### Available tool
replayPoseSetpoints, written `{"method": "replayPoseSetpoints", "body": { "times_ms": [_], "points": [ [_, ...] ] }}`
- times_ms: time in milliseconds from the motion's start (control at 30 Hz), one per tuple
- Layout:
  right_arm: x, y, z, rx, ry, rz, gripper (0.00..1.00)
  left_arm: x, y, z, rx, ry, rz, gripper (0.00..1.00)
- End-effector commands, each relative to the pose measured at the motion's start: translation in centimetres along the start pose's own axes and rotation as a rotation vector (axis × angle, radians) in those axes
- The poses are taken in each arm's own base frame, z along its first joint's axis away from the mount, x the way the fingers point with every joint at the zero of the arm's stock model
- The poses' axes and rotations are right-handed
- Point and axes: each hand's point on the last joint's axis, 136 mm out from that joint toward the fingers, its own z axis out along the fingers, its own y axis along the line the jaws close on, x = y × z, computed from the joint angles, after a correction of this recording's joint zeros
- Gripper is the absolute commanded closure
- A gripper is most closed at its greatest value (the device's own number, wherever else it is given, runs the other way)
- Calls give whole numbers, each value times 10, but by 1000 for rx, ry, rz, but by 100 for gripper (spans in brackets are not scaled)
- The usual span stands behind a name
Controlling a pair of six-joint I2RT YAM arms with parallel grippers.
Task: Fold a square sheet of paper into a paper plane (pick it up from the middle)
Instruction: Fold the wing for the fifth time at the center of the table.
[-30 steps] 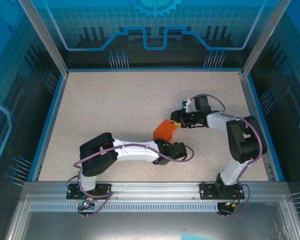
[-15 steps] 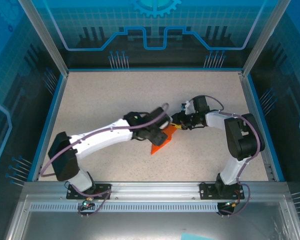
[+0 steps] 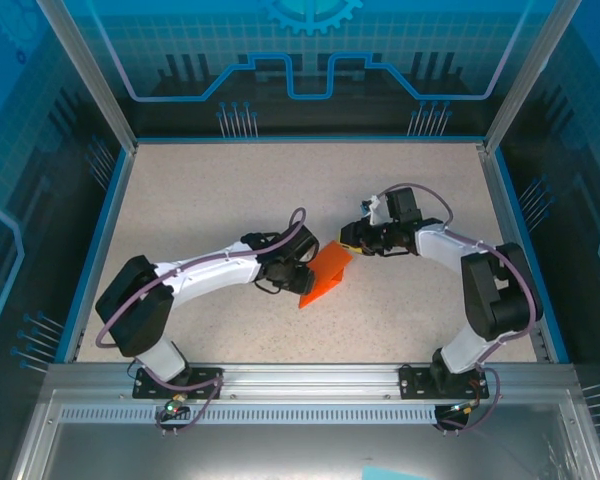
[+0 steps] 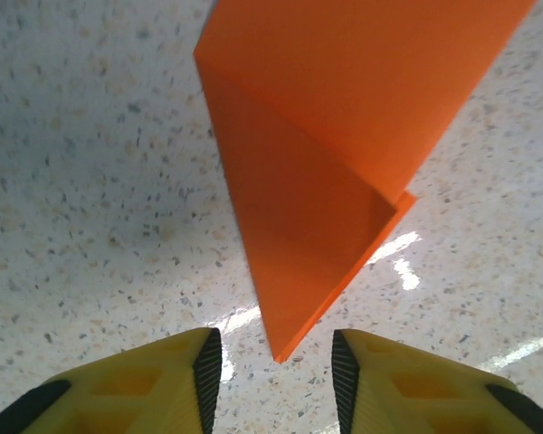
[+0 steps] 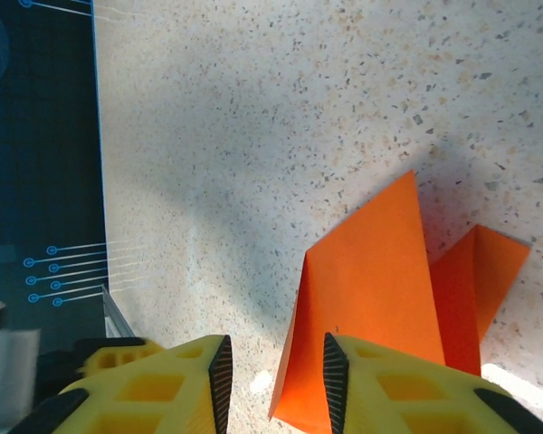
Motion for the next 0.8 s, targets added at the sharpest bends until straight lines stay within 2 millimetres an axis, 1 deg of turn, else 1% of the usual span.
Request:
{"method": "replayPoseSetpoints", "body": {
  "times_ms": [0, 33, 100, 267, 300, 367, 500, 633, 667, 767],
  "points": [
    [22, -2, -1, 20, 37, 12, 66, 0, -7, 7, 42, -14, -39, 65],
    [25, 1, -1, 13, 42, 16, 66, 1, -7, 10, 45, -13, -42, 65],
    [33, 10, 4, -8, 60, 22, 67, 6, -5, 17, 35, 1, -42, 73],
    [49, 25, 19, -27, 92, 47, 72, 13, -2, 29, 37, 8, -47, 78],
    [52, 26, 22, -30, 98, 56, 73, 14, -2, 32, 40, 12, -48, 81],
    [56, 30, 28, -43, 113, 76, 76, 17, -6, 36, 54, 16, -34, 82],
    [62, 29, 38, -34, 132, 125, 82, 20, -16, 40, 72, 12, 8, 85],
    [72, 22, 46, -32, 160, 156, 83, 25, -15, 48, 78, 23, 8, 86],
    [76, 18, 47, -22, 165, 164, 84, 26, -15, 49, 81, 24, 7, 86],
    [84, 11, 50, -1, 177, 175, 85, 28, -18, 52, 102, 22, 6, 90]
  ]
}}
